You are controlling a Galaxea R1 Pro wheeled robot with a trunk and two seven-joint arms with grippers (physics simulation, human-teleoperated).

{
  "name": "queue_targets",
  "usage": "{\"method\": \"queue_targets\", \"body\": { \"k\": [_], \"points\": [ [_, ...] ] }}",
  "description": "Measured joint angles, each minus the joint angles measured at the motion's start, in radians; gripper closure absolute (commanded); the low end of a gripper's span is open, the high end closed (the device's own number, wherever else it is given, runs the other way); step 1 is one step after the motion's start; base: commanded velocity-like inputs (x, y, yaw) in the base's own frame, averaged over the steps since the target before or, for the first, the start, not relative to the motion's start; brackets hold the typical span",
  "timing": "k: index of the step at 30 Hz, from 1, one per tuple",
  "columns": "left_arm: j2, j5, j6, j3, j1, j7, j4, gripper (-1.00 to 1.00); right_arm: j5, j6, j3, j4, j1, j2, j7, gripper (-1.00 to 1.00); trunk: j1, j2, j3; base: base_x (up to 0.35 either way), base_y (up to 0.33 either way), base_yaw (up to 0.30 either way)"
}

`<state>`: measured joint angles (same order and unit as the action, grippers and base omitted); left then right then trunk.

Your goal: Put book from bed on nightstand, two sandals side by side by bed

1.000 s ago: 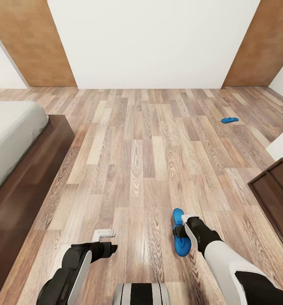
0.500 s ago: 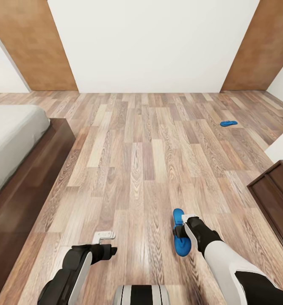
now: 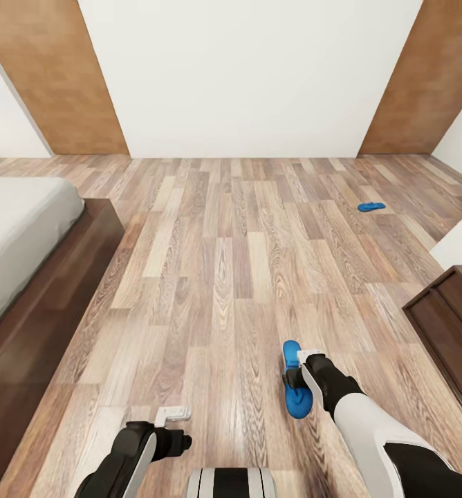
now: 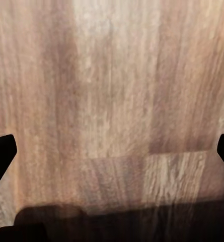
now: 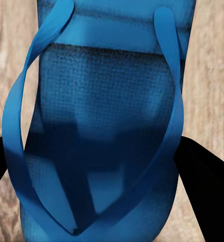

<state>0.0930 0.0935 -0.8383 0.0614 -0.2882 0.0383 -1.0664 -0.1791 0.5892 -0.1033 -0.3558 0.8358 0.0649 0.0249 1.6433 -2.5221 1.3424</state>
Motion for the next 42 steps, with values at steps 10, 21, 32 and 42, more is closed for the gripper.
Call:
{"method": "queue_targets", "body": {
  "k": [10, 21, 32, 42],
  "points": [
    [0.001, -0.003, 0.046, -0.004, -0.002, 0.018, 0.061, -1.00, 0.000, 0.000, 0.000, 0.001, 0.000, 0.000, 0.001, 1.00, 0.000, 0.000, -0.016, 0.000, 0.000, 0.000],
    [0.001, -0.001, 0.071, -0.005, -0.001, 0.037, 0.073, -1.00, 0.000, -0.001, 0.001, 0.002, 0.000, 0.001, 0.002, 1.00, 0.000, 0.000, -0.033, 0.000, 0.000, 0.000],
    [0.001, 0.001, 0.074, 0.000, -0.001, 0.038, 0.075, -1.00, 0.000, -0.001, 0.001, 0.003, 0.000, 0.001, 0.002, 1.00, 0.000, 0.000, -0.051, 0.000, 0.000, 0.000],
    [0.000, 0.000, 0.074, 0.002, -0.001, 0.038, 0.075, -1.00, 0.000, -0.001, 0.001, 0.003, 0.000, 0.001, 0.002, 1.00, 0.000, 0.000, -0.067, 0.000, 0.000, -0.015]
  ]
}}
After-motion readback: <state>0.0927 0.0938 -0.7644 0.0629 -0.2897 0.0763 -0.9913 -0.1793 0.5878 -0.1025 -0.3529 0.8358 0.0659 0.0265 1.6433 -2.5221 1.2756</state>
